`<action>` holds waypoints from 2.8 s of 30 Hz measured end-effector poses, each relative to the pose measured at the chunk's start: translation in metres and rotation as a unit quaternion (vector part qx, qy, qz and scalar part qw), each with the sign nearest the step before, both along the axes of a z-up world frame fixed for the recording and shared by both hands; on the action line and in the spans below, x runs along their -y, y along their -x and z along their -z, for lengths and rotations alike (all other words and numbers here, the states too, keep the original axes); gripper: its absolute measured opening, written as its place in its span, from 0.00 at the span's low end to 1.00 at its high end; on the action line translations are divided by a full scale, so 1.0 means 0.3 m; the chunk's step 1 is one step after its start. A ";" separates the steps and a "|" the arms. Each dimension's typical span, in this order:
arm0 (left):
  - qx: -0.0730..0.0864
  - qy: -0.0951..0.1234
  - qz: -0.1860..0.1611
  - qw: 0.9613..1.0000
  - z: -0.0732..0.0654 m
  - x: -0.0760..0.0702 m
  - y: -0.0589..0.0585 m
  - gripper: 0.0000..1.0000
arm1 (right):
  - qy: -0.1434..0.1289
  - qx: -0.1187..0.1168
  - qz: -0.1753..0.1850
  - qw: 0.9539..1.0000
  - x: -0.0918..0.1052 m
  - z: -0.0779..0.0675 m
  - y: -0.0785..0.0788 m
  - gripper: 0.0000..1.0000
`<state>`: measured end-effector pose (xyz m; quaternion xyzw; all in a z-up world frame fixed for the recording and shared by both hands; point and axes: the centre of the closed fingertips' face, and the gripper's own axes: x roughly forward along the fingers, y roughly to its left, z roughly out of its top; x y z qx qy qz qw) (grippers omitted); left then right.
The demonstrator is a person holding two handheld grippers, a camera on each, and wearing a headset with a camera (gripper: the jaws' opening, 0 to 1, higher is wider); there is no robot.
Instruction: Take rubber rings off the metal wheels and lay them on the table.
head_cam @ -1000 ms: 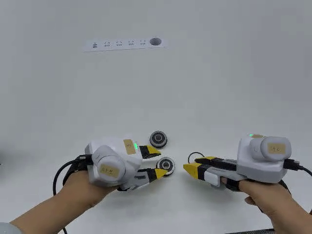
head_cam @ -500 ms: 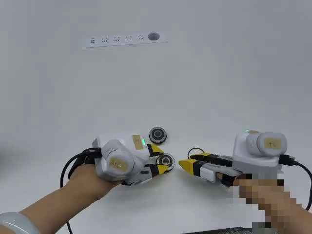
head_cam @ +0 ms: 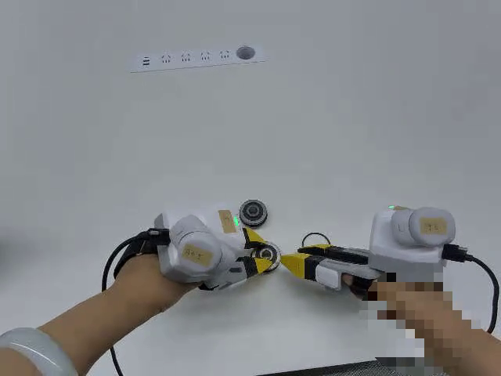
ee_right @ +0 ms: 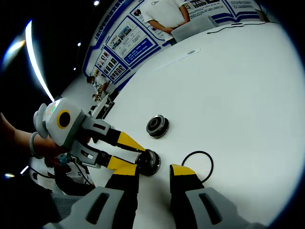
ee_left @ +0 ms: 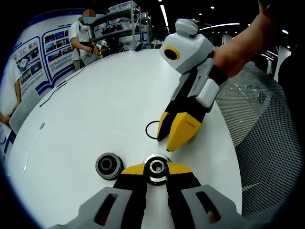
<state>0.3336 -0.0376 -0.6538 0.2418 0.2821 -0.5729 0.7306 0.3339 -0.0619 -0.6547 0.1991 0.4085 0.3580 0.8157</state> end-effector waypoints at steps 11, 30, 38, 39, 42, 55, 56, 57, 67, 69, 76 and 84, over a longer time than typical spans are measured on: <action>0.001 -0.006 0.010 1.000 0.005 -0.002 0.006 0.14 | -0.012 -0.011 -0.006 1.000 -0.029 0.004 -0.003 0.27; 0.002 -0.007 0.016 1.000 0.004 -0.003 0.005 0.13 | -0.075 -0.089 0.012 0.993 -0.063 0.015 0.009 0.29; 0.002 -0.004 0.015 1.000 0.002 -0.004 0.005 0.13 | -0.094 -0.108 0.013 0.990 -0.072 0.013 0.014 0.29; 0.002 -0.003 0.014 1.000 0.002 -0.004 0.005 0.13 | -0.102 -0.116 0.015 0.988 -0.073 0.013 0.017 0.29; 0.002 -0.004 0.015 1.000 0.002 -0.004 0.005 0.13 | -0.111 -0.119 0.020 0.986 -0.070 0.013 0.014 0.30; 0.001 -0.002 0.014 1.000 0.003 -0.005 0.005 0.13 | -0.123 -0.119 0.012 0.985 -0.079 -0.006 0.024 0.28; 0.001 -0.002 0.014 1.000 0.003 -0.005 0.005 0.13 | -0.122 -0.118 0.011 0.985 -0.078 -0.006 0.024 0.28; 0.001 -0.001 0.014 1.000 0.002 -0.005 0.005 0.13 | -0.122 -0.116 0.011 0.986 -0.077 -0.007 0.024 0.28; 0.001 -0.001 0.012 1.000 0.002 -0.005 0.005 0.13 | -0.119 -0.103 0.012 0.987 -0.061 -0.018 0.025 0.23; 0.001 -0.001 0.012 1.000 0.002 -0.005 0.005 0.13 | -0.119 -0.103 0.013 0.988 -0.059 -0.017 0.022 0.21; 0.000 -0.001 0.012 1.000 0.002 -0.006 0.005 0.13 | -0.102 -0.099 0.017 0.990 -0.049 0.006 0.013 0.13; 0.000 -0.001 0.011 1.000 0.002 -0.005 0.006 0.13 | -0.084 -0.093 0.021 0.992 -0.041 0.019 0.009 0.02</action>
